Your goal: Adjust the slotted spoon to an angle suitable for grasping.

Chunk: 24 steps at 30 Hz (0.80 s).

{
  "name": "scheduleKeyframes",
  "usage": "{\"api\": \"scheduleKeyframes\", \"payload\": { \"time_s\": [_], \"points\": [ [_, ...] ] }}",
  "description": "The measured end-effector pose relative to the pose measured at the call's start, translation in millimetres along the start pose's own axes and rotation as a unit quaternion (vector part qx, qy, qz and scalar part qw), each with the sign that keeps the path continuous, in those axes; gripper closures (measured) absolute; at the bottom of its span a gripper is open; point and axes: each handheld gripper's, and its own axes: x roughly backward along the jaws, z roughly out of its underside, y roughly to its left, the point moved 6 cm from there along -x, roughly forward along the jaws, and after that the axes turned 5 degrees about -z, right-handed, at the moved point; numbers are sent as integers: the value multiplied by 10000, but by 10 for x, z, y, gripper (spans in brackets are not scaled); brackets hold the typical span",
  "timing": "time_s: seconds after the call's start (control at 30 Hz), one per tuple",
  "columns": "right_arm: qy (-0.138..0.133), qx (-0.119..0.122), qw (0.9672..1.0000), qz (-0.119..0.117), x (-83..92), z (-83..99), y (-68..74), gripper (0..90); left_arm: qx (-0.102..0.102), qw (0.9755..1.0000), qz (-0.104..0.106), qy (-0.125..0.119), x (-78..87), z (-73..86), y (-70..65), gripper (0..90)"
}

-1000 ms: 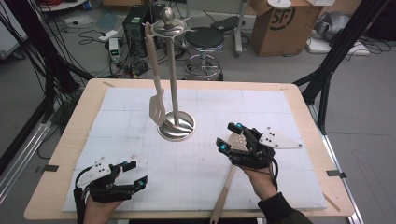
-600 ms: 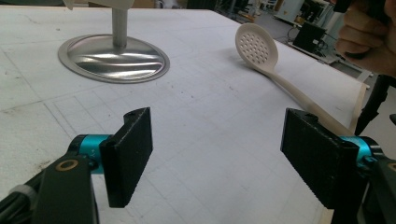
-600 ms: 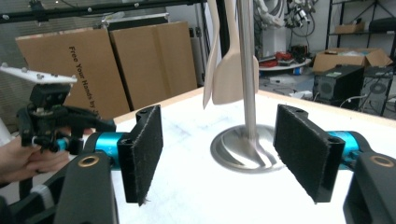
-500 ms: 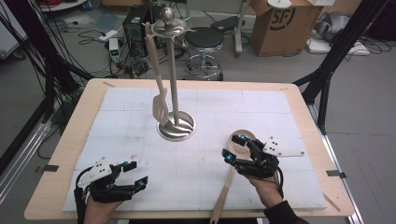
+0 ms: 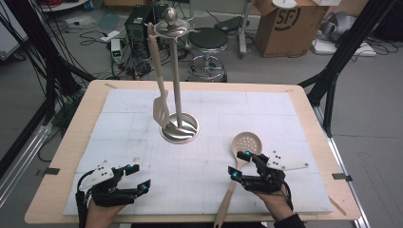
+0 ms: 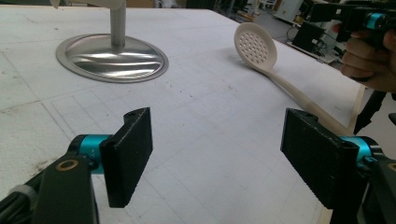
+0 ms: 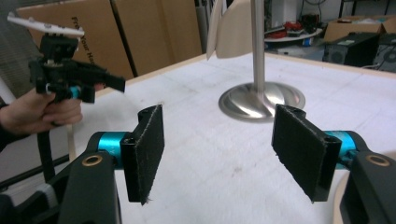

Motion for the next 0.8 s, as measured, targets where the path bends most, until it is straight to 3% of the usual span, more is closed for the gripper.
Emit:
{"api": "scheduleKeyframes", "payload": {
  "time_s": [0.2,0.37,0.6,0.7,0.77,0.8],
  "points": [
    [167,107,9998,1,96,137,23,386,-18,10000,-18,-2,-4,4,-1,257],
    [239,9,9997,-14,157,233,21,411,-53,10000,-21,31,-16,14,-6,257],
    [374,-26,9993,-88,222,362,4,617,-53,10000,-9,56,-23,21,-8,257],
    [517,-12,9985,-179,233,406,-21,731,-68,10000,-2,56,-24,17,-12,258],
    [622,-111,9972,-398,235,432,-27,776,-61,10000,-6,30,-26,11,-20,258],
    [667,-150,9969,-381,235,446,-30,795,-71,10000,10,19,-29,8,-24,258]
  ]
}}
